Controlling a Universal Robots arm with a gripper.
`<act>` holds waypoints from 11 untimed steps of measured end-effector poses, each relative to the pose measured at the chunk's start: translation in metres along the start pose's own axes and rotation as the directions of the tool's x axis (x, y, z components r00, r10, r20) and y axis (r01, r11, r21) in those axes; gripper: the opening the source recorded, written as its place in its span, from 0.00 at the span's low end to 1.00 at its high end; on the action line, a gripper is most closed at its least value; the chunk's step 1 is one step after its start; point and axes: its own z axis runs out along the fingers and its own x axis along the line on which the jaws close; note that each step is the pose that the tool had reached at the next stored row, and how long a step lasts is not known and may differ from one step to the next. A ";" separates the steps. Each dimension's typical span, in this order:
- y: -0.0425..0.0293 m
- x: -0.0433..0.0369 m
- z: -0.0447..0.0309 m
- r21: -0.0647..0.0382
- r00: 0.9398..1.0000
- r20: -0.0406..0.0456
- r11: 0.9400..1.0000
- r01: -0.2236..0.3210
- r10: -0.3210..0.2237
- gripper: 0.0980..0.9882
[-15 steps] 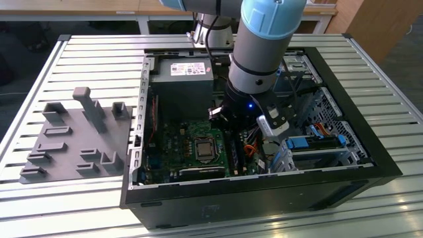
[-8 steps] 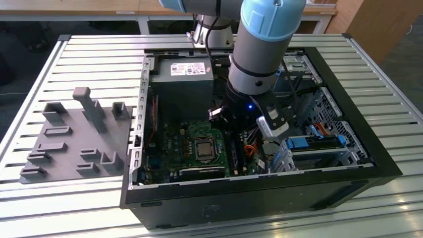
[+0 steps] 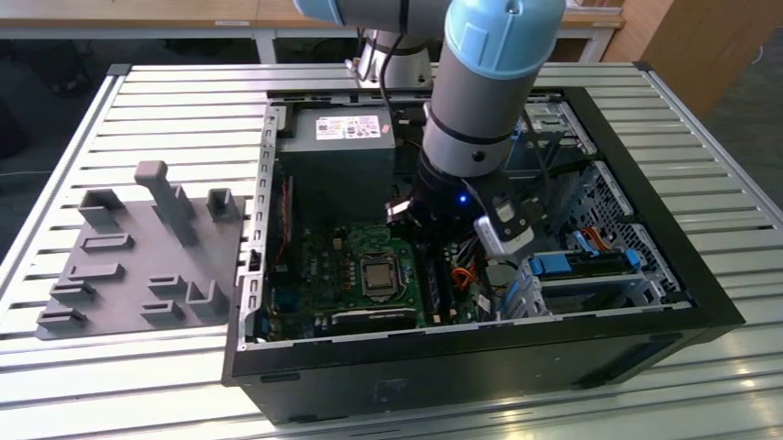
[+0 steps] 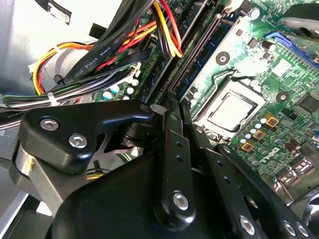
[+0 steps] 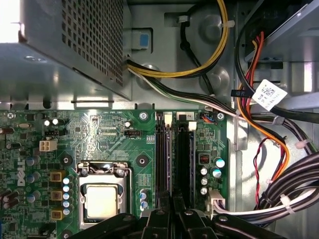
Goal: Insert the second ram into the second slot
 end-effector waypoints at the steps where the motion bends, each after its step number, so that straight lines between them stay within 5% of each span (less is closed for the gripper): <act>1: 0.0000 0.0000 0.0006 0.000 1.000 0.000 1.000 0.000 0.000 0.04; 11: -0.0001 -0.0001 0.0023 0.000 1.000 0.000 1.000 0.000 0.000 0.06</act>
